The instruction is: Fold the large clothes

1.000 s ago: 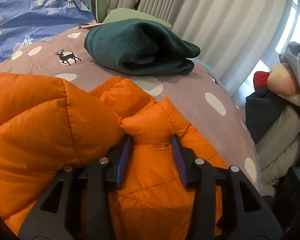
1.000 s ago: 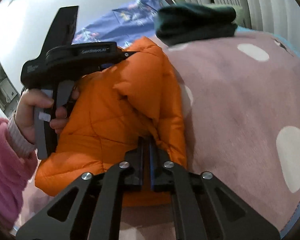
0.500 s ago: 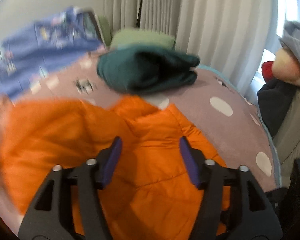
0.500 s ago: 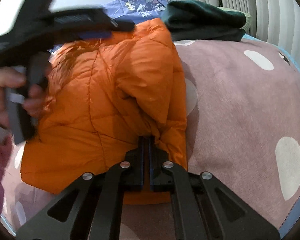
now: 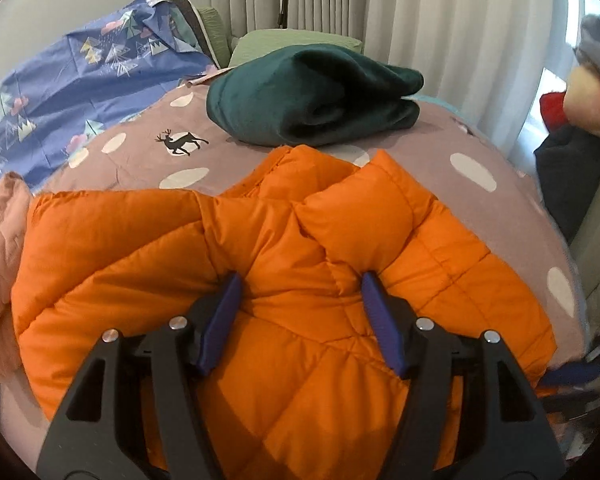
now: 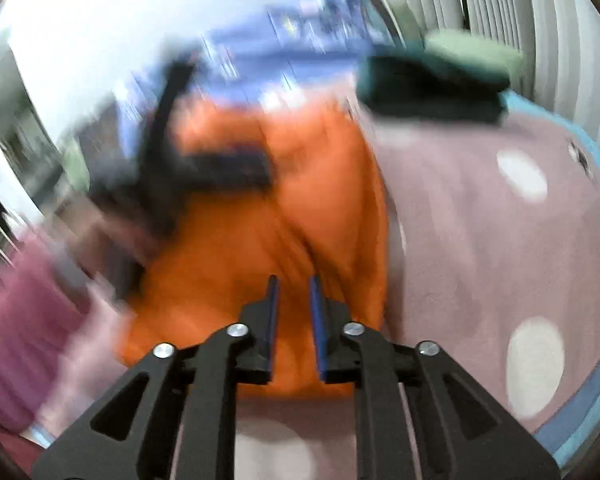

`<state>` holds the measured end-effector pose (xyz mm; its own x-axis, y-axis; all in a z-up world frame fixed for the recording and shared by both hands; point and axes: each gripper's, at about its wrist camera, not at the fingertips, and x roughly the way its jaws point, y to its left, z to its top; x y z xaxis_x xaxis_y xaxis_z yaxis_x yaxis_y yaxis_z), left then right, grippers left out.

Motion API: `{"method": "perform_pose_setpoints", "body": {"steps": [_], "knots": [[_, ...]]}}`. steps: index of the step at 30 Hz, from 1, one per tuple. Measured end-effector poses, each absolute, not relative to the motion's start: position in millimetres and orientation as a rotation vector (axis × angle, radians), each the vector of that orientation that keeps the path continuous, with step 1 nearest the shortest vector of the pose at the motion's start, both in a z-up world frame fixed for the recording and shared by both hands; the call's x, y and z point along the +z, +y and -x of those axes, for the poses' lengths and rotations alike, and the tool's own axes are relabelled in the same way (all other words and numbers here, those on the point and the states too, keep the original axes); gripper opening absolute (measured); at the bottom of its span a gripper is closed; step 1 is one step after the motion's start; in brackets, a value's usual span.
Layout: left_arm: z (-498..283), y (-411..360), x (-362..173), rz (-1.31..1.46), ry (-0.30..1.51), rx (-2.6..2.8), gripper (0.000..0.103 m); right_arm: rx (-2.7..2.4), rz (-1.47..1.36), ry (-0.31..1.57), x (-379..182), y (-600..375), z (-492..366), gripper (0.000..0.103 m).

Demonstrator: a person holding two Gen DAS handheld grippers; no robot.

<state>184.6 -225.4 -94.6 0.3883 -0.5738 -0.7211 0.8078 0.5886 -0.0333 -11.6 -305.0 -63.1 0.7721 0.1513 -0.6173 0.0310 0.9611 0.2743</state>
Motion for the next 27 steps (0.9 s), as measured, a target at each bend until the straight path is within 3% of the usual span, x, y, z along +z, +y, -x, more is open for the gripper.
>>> {"method": "perform_pose_setpoints", "body": {"steps": [4,6,8,10,16,22,25,27], "knots": [[-192.3,-220.1,-97.2,-0.291,0.783,-0.925,0.064,0.055,-0.203,0.553,-29.0,-300.3,-4.1,0.021],[-190.8,-221.1,-97.1,-0.288,0.784,-0.927,0.064,0.041,-0.22,0.626,-52.3,-305.7,-31.5,0.021],[-190.5,-220.1,-97.8,-0.28,0.784,-0.934,0.064,-0.005,-0.276,0.784,-111.6,-321.4,-62.7,0.016],[-191.8,-220.4,-99.3,-0.266,0.795,-0.952,0.065,0.03,-0.326,0.746,-139.7,-329.7,-61.7,0.014],[-190.1,-219.8,-93.0,-0.272,0.782,-0.937,0.065,-0.043,-0.249,0.735,-138.7,-315.6,-55.1,0.014],[-205.2,-161.6,-43.9,-0.172,0.636,-0.81,0.048,-0.02,-0.295,0.728,-139.6,-320.9,-54.6,0.014],[-241.1,-136.8,-64.9,-0.128,0.753,-0.729,0.029,-0.018,-0.296,0.72,-139.6,-319.8,-53.4,0.014],[-249.6,-136.9,-96.0,-0.181,0.797,-0.717,0.026,-0.001,-0.315,0.716,-140.9,-317.7,-54.0,0.014]]}}
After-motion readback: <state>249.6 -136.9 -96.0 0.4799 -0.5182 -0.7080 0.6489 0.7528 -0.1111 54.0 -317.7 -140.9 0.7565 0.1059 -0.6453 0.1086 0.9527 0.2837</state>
